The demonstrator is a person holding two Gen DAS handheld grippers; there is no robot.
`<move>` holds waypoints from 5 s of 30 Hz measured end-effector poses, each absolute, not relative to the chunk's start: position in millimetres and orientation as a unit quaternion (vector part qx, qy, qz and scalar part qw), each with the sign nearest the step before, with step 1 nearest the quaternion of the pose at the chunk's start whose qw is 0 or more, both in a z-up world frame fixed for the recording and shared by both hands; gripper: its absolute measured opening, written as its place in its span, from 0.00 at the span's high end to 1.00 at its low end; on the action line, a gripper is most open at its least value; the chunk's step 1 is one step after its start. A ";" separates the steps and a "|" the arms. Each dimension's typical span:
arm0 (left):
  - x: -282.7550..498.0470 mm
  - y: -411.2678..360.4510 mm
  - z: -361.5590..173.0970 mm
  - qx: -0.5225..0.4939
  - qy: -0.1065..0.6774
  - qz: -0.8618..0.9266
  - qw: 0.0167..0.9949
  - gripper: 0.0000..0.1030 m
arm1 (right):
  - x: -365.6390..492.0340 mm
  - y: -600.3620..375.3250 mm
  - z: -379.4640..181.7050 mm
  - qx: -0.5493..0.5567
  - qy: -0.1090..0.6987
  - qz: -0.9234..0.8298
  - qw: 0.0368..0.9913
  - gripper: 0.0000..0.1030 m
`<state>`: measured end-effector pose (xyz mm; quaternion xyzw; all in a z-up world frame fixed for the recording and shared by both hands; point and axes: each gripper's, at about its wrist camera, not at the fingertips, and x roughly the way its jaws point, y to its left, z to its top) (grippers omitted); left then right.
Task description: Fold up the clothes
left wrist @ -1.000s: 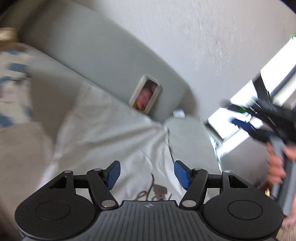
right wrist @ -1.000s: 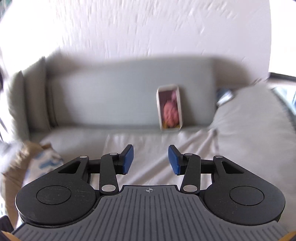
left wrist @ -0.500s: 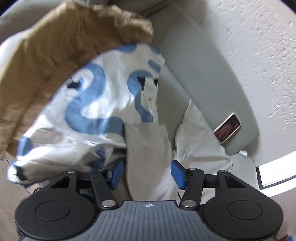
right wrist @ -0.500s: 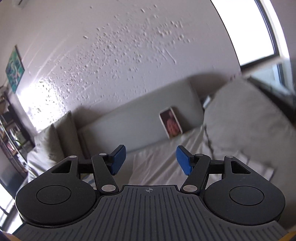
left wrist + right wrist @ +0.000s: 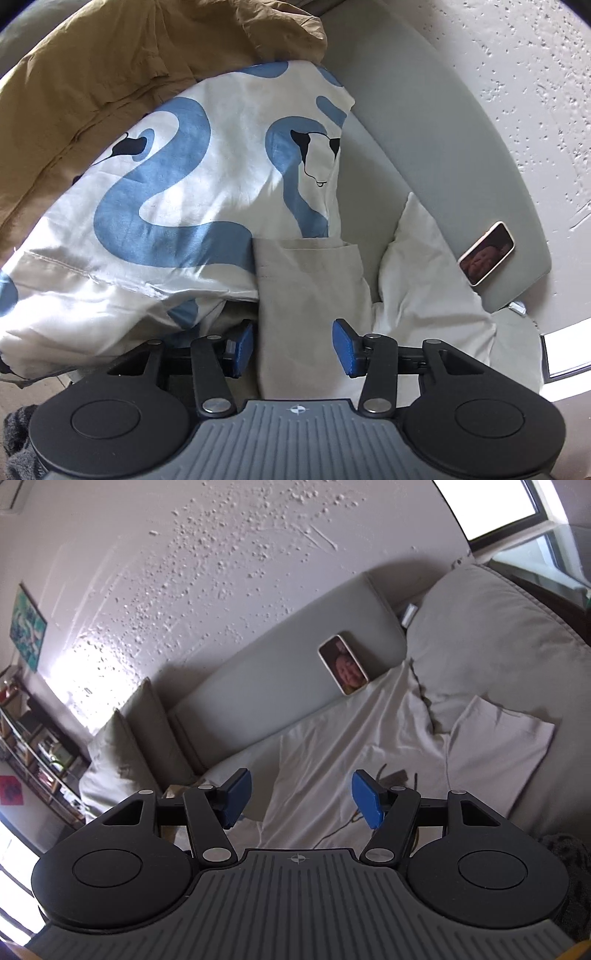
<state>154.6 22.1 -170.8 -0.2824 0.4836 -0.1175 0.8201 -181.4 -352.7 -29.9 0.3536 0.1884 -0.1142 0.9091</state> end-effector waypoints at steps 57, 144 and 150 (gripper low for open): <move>71.9 -12.2 -123.0 -0.083 0.413 -0.124 0.898 0.64 | -124.4 -355.5 -153.2 0.417 0.371 -0.133 0.819 0.35; 447.4 -266.3 -206.6 0.083 0.410 -0.276 0.865 0.96 | 253.9 -658.9 -195.2 0.348 0.399 -0.241 0.813 0.99; 445.1 -272.1 -204.0 0.139 0.358 -0.227 0.895 0.96 | 258.1 -635.6 -192.3 0.248 0.374 -0.282 0.848 0.99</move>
